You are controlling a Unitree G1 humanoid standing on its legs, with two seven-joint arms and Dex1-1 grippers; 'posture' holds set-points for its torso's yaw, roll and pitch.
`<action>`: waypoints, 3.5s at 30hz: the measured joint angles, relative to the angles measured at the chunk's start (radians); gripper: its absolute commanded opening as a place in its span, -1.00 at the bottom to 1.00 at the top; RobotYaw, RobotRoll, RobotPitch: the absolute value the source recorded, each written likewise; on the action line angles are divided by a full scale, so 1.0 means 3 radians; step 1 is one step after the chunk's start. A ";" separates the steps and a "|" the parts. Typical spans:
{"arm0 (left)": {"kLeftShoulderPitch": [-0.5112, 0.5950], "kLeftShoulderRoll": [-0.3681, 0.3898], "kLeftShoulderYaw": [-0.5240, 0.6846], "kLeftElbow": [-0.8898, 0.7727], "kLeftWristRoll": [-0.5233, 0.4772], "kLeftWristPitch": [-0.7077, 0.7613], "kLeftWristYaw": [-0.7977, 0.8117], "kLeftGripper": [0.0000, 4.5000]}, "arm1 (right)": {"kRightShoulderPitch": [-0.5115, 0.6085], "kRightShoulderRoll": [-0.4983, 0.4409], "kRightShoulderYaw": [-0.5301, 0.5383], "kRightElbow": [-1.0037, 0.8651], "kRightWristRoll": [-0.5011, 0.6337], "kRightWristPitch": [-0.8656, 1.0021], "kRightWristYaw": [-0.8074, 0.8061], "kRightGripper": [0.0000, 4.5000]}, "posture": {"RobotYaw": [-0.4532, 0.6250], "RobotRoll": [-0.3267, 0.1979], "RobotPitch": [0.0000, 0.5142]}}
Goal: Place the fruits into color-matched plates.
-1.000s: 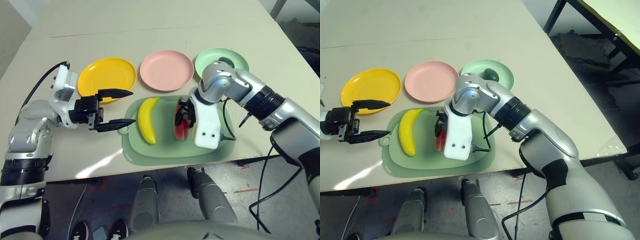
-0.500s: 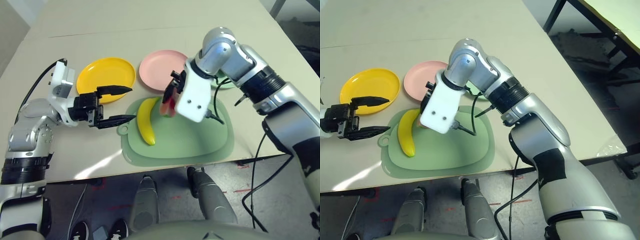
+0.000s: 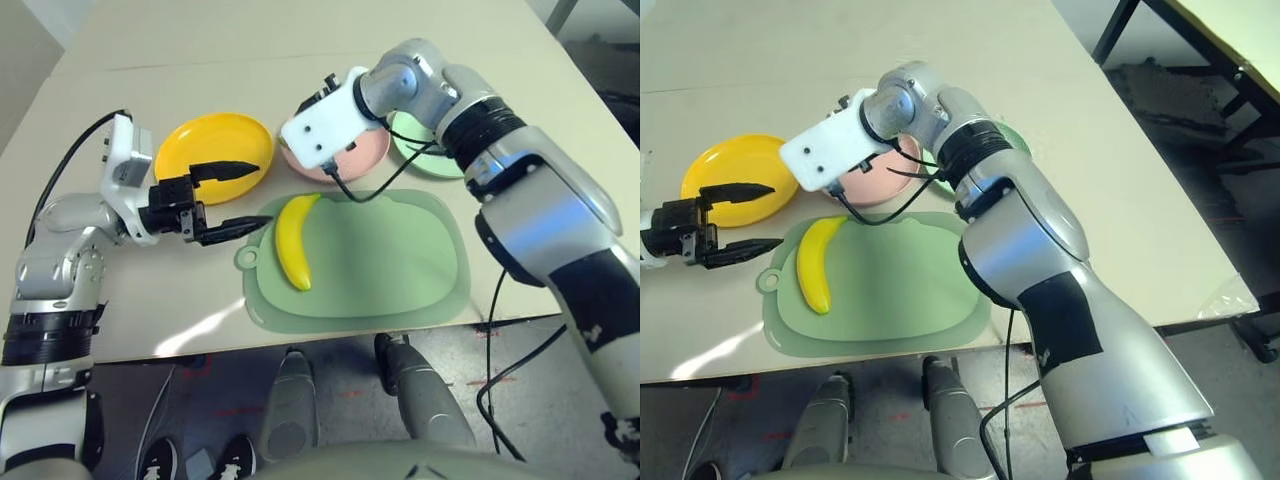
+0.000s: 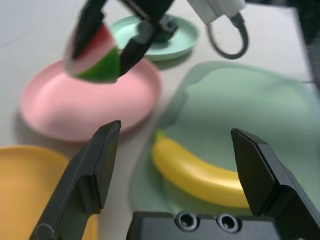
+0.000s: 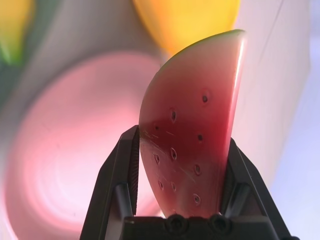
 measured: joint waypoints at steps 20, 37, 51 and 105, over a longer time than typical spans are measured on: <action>-0.0144 -0.0071 0.0057 0.0192 0.0231 -0.0346 0.0253 1.00 | 0.0172 0.0060 -0.0034 0.0104 -0.0267 0.0130 -0.0249 0.98 | -0.12 0.25 0.04; -0.0191 -0.0038 0.0024 0.0359 0.0319 -0.0598 0.0023 1.00 | 0.0295 -0.0683 -0.1200 -0.0530 0.1025 0.0270 0.1589 0.98 | -0.11 0.25 0.00; -0.0895 0.0027 -0.0263 0.0969 0.0452 -0.1023 -0.0623 1.00 | 0.3200 -0.0800 -0.2094 -0.3917 0.2799 0.3061 0.1692 0.98 | -0.21 0.25 -0.01; -0.3140 -0.0177 -0.4770 0.2686 0.0378 -0.4400 -0.1385 -0.33 | 0.4616 -0.0792 -0.1991 -0.3824 0.3280 0.0635 0.1949 1.00 | -0.51 0.25 -0.05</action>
